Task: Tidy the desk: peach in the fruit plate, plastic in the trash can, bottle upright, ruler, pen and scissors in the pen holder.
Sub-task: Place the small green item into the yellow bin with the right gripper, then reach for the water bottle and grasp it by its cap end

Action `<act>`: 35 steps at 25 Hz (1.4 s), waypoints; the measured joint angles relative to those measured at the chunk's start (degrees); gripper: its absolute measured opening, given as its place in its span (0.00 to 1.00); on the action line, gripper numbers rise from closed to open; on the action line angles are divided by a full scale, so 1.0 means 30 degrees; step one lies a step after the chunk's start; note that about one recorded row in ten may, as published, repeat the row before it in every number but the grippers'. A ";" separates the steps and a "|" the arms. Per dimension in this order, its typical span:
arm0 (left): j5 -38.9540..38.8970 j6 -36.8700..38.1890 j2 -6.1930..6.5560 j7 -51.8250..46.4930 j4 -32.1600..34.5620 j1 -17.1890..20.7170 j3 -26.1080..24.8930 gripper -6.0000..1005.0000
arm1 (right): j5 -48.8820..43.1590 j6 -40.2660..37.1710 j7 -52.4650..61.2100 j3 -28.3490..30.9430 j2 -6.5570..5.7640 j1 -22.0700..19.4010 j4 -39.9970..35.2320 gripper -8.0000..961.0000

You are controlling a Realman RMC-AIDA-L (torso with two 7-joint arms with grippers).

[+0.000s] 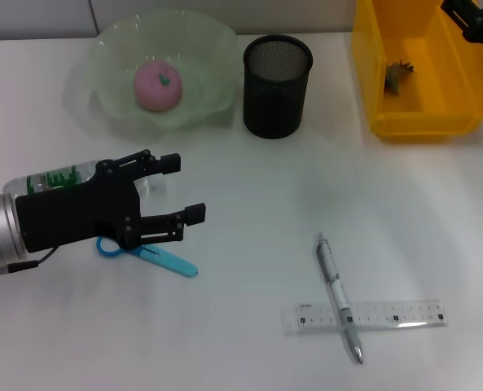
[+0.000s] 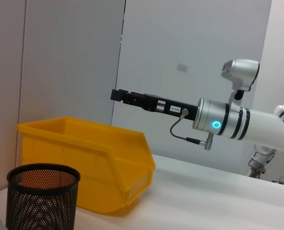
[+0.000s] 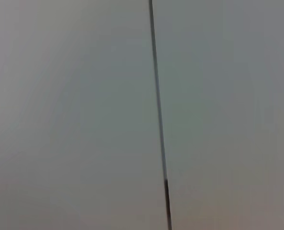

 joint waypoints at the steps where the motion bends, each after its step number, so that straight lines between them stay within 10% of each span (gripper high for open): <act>1: 0.0000 0.0008 0.0011 -0.0003 0.0000 0.0002 0.0001 0.81 | 0.0002 0.0000 0.0011 0.0000 0.0000 -0.0007 0.0000 0.76; 19: 0.0002 0.0040 0.0016 -0.0003 0.0030 0.0019 -0.0054 0.81 | -0.0533 -0.0009 0.2173 -0.0477 -0.0112 -0.0173 -0.0169 0.86; 35: 0.0112 0.0151 0.0161 -0.0119 0.0018 -0.0009 -0.0203 0.80 | -1.6908 -0.9321 1.3247 -0.2416 -0.1816 -0.1573 -0.4858 0.86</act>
